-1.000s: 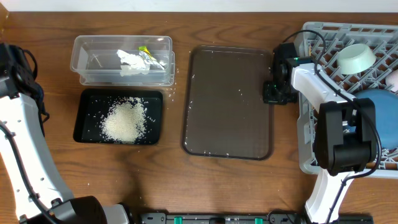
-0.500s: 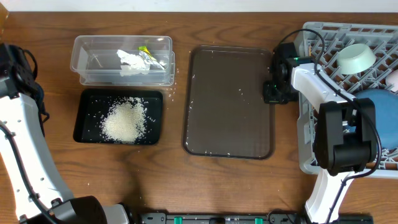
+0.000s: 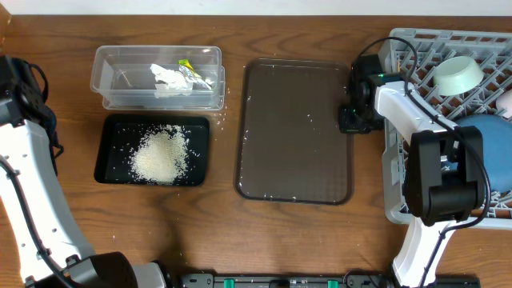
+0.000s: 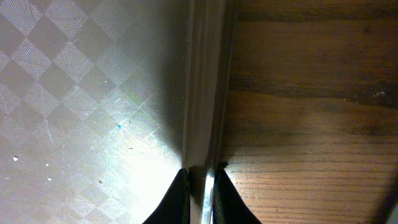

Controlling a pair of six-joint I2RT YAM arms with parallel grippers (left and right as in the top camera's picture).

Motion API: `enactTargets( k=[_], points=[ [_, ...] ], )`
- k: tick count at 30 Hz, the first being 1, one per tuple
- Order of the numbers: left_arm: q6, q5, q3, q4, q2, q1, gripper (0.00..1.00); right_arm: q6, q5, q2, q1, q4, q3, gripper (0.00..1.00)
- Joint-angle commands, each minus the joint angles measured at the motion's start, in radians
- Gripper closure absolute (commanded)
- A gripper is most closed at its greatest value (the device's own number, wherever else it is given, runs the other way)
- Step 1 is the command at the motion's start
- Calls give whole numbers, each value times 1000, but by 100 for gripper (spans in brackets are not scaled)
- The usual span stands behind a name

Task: Sort waste into correct bins and load items into the dishwasher rack

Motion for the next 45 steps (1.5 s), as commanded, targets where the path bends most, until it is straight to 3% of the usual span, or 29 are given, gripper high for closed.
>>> enactTargets(
  k=[1,16,20,22,23,31,45],
  points=[
    [-16,-8,2,-6,-7,4,8,-66,80,20,-18,15,-18,94],
    [-16,-8,2,-6,-7,4,8,-32,69,20,-17,9,-18,88],
    [-16,-8,2,-6,-7,4,8,12,41,20,-16,-11,-18,69],
    [-16,-8,2,-6,-7,4,8,39,34,16,-17,-23,-17,53],
    [-16,-8,2,-6,-7,4,8,63,40,10,-17,-27,-17,51],
    [-16,-8,2,-6,-7,4,8,80,30,-130,-15,-44,-14,47],
    [-16,-8,2,-6,-7,4,8,109,-37,-586,43,-184,-24,47]
  ],
)
